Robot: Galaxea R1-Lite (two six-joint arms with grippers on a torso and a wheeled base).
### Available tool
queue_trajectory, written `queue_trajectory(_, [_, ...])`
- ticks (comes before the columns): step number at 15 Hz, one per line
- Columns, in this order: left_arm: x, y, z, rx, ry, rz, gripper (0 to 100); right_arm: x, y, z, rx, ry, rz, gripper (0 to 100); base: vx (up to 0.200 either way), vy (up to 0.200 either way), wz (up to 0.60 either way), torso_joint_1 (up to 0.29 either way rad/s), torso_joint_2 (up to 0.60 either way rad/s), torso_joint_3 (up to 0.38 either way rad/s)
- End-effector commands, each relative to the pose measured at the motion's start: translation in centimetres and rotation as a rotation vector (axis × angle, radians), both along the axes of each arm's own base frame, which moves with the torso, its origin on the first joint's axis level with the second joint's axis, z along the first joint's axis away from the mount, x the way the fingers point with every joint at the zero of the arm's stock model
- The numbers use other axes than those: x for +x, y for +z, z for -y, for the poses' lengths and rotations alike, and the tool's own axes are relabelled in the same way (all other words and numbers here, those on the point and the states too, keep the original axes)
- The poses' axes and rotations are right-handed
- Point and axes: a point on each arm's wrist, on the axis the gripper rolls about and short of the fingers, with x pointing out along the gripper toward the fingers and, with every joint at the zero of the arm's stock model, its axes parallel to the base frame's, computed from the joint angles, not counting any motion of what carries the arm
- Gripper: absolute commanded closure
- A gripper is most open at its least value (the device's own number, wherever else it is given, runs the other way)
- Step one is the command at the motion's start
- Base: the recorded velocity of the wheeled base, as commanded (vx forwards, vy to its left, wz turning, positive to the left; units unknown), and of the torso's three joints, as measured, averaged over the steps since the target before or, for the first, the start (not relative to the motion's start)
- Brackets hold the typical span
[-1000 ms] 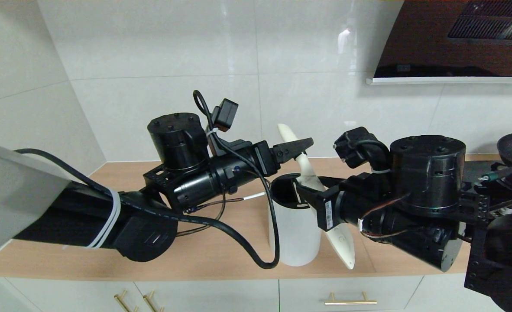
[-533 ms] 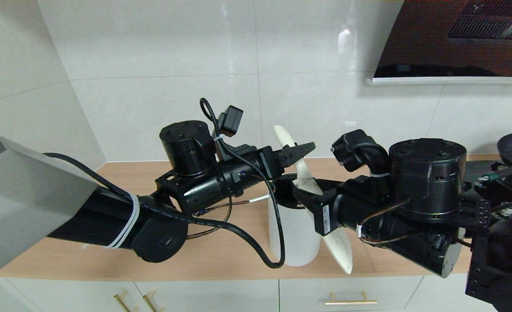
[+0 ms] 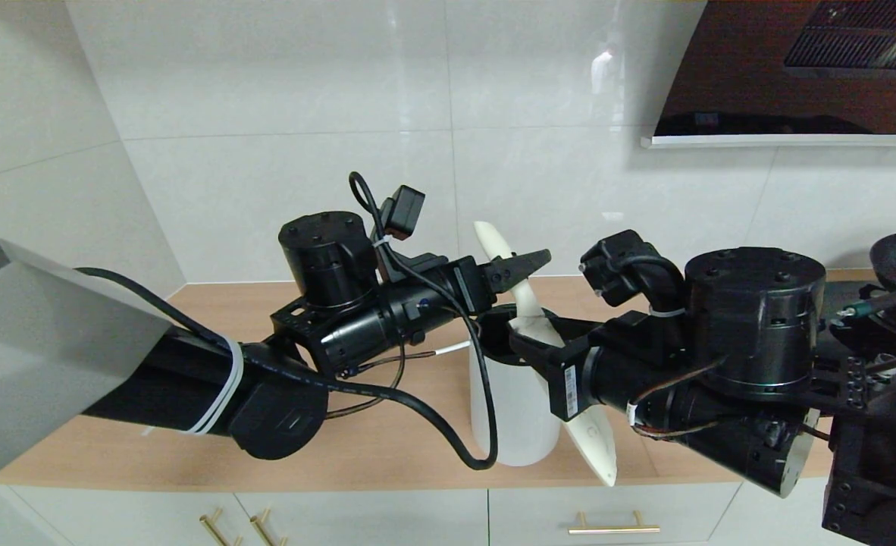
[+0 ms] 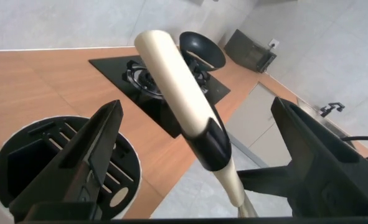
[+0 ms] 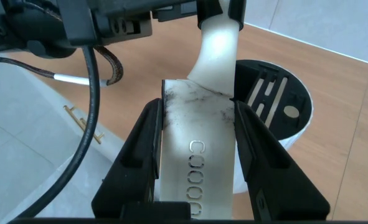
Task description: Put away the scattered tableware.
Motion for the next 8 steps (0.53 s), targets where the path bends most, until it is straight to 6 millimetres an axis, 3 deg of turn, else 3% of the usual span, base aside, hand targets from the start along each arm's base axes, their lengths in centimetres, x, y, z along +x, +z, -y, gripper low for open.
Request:
queue_trajectory(1, [-0.11, 0.23, -0.08, -0.003, 0.0, 0.005, 100, -0.07, 0.04, 0.06, 0.001, 0.001, 0.001, 100, 0.0, 0.0, 0.0, 0.0, 0.0, 0.0])
queue_trajectory(8, [-0.26, 0.1, -0.11, 0.002, -0.003, 0.003, 100, -0.27, 0.48, 0.3, 0.012, 0.001, 0.011, 100, 0.0, 0.0, 0.0, 0.0, 0.0, 0.0])
